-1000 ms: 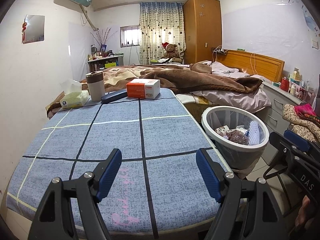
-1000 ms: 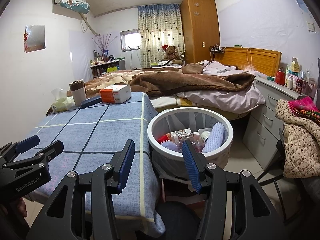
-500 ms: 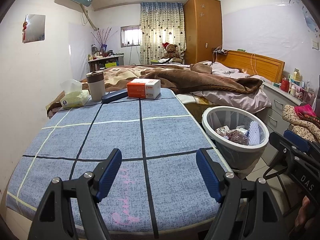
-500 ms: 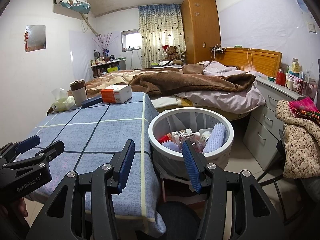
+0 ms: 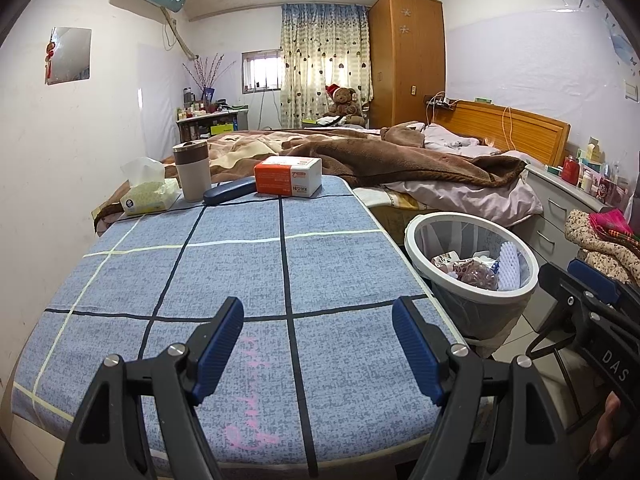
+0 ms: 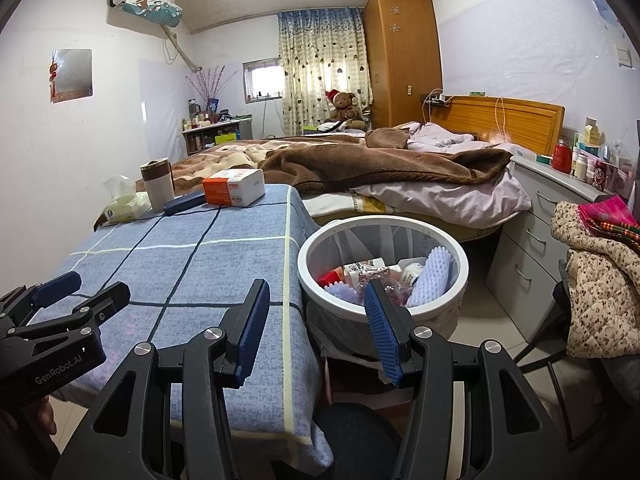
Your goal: Collect trash
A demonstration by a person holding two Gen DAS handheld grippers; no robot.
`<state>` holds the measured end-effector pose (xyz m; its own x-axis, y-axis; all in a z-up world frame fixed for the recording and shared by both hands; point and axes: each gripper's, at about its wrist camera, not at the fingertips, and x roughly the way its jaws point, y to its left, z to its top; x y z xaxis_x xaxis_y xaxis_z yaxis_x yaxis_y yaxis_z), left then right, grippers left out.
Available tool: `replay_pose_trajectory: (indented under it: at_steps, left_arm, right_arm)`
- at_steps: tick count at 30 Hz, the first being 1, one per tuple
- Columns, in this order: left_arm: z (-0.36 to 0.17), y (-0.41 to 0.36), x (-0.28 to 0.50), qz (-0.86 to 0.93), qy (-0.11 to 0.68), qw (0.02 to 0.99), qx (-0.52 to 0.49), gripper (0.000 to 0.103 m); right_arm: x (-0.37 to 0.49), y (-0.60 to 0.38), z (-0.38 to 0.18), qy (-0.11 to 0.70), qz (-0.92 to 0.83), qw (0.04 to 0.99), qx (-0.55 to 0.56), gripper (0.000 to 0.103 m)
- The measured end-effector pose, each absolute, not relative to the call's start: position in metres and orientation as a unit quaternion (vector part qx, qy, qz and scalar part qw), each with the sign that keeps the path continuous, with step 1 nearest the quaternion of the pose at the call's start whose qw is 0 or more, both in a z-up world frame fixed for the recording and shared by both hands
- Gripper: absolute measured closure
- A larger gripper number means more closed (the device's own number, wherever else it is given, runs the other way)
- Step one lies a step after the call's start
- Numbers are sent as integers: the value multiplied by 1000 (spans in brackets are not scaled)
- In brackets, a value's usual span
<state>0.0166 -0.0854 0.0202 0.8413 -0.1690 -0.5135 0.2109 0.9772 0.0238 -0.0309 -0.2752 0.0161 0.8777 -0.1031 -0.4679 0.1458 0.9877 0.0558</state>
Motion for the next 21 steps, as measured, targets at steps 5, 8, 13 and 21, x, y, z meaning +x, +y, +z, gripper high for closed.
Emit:
replay_pose_trajectory:
  at_steps: [5, 8, 13, 21]
  left_arm:
    - [19, -85, 17, -98, 265, 959, 39, 25]
    - [19, -84, 17, -97, 265, 959, 39, 25]
    - [19, -84, 17, -98, 265, 959, 38, 25]
    - [19, -84, 17, -97, 265, 958, 39, 25]
  right_arm:
    - [-31, -275, 16, 239, -64, 968, 44, 52]
    - [-30, -275, 16, 239, -64, 968, 45, 52]
    - [-30, -275, 17, 238, -64, 968, 45, 52]
    - [-30, -275, 17, 239, -64, 968, 45, 52]
